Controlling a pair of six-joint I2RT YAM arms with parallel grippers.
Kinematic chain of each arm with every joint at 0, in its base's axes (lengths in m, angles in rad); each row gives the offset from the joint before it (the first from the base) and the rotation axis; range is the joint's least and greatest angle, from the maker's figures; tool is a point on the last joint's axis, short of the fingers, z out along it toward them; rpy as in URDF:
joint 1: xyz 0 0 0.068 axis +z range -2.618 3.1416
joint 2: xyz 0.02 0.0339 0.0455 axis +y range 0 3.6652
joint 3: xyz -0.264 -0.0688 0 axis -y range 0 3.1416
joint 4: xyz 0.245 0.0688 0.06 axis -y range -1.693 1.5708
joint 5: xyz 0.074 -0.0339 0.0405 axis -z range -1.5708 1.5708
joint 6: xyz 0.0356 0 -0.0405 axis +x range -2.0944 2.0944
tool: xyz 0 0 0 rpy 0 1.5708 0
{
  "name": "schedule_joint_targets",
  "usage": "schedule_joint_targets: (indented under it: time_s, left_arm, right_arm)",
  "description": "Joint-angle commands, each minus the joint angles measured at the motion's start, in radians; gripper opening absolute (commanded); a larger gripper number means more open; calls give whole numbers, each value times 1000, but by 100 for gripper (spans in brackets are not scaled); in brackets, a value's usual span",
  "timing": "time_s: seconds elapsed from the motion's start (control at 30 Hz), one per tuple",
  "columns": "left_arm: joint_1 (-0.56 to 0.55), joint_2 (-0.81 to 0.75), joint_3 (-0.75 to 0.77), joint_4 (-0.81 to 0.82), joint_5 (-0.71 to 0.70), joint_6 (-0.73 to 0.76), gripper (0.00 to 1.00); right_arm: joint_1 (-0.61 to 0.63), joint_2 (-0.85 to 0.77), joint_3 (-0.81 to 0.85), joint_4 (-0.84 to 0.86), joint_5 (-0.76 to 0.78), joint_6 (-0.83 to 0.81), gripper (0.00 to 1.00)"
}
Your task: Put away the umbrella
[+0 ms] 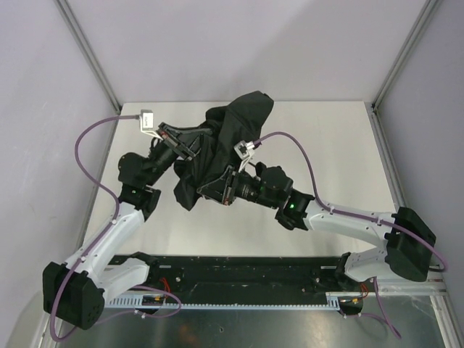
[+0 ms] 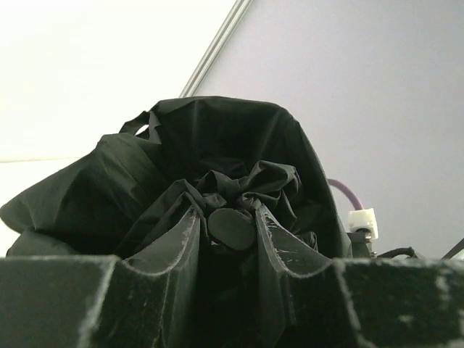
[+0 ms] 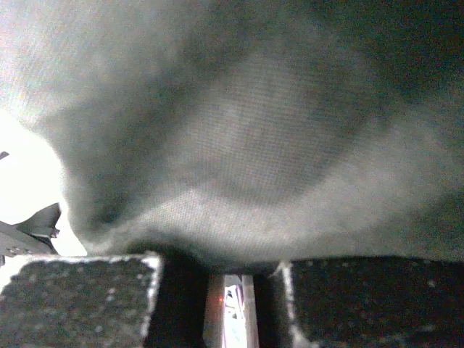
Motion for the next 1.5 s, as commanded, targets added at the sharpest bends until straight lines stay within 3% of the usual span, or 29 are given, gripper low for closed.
schedule_joint_targets:
  time_s: [0.0, 0.2, 0.4, 0.53, 0.8, 0.9, 0.97, 1.07, 1.17, 1.27, 1.47]
  left_arm:
    - [12, -46, -35, 194, -4, -51, 0]
    - [55, -11, -58, 237, 7, -48, 0]
    - [109, 25, -59, 269, 71, -52, 0]
    - [130, 28, -58, 277, 125, -52, 0]
    - [138, 27, -45, 315, 294, -52, 0]
    - [138, 42, -21, 345, 400, -66, 0]
    - [137, 57, 0, 365, 470, -81, 0]
    - [131, 74, 23, 389, 546, -102, 0]
    - [108, 87, 36, 402, 582, -106, 0]
    - [78, 97, 47, 407, 600, -108, 0]
    - [44, 106, 60, 423, 599, -119, 0]
  right_arm:
    - [56, -48, 22, -157, -2, -109, 24]
    - [116, -232, 22, -491, -38, -194, 61]
    - [77, -465, 22, -811, 8, -254, 86]
    - [-106, -544, 40, -914, -85, -283, 91]
    - [-561, -516, 282, -1088, 11, -379, 90]
    - [-745, -410, 386, -1094, -125, -484, 86]
    - [-806, -353, 424, -1053, -275, -571, 86]
    - [-803, -301, 456, -963, -529, -642, 91]
    - [-718, -277, 469, -863, -639, -637, 94]
    - [-630, -232, 473, -790, -667, -591, 96]
    - [-459, -167, 477, -814, -601, -613, 99]
